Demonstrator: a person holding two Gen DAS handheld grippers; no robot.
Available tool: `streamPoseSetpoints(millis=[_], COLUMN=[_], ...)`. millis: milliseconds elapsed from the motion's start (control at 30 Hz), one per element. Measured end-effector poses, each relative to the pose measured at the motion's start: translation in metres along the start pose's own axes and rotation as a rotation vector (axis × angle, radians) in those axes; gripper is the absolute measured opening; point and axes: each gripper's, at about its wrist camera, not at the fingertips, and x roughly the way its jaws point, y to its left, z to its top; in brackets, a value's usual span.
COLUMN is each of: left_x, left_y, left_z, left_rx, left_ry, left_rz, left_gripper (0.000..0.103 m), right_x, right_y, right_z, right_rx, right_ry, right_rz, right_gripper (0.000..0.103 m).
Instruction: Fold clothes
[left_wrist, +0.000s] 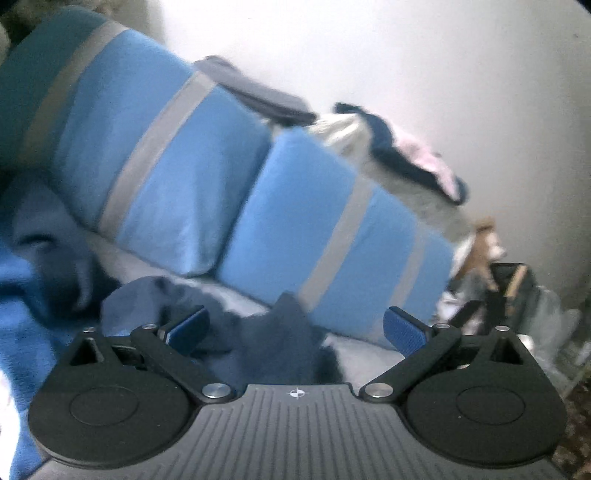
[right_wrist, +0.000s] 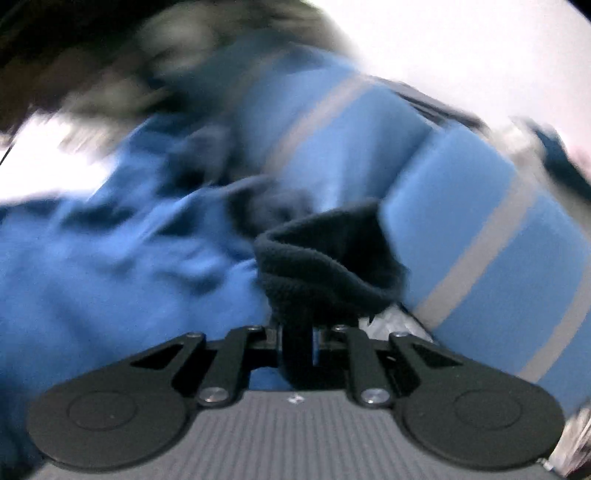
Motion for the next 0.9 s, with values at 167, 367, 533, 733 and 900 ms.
streamPoseSetpoints(millis=[167, 367, 533, 733, 900], left_x=[0.014, 0.049, 0.085, 0.103, 0.106], left_y=[-0.010, -0.019, -0.020, -0.023, -0.020], left_z=[-0.011, -0.030, -0.051, -0.069, -0.081], left_rx=[0.021, 0.010, -0.011, 0.017, 0.070], left_ry=[0.082, 0.249, 0.414, 0.524, 0.609], left_rz=[-0.135, -0.267, -0.278, -0.280, -0.225], left_gripper=[0.103, 0.102, 0.102, 0.088, 0.050], right_x=[-0.006, -0.014, -0.021, -0.015, -0.012], right_y=[0.039, 0.039, 0.026, 0.011, 0.009], right_z=[-0.012, -0.025, -0.031, -0.044, -0.049], right_rx=[-0.185, -0.160, -0.151, -0.192, -0.212], right_ry=[0.076, 0.100, 0.103, 0.159, 0.173], right_rz=[0.027, 0.019, 0.008, -0.029, -0.043], right_gripper=[0.014, 0.051, 0.079, 0.085, 0.099])
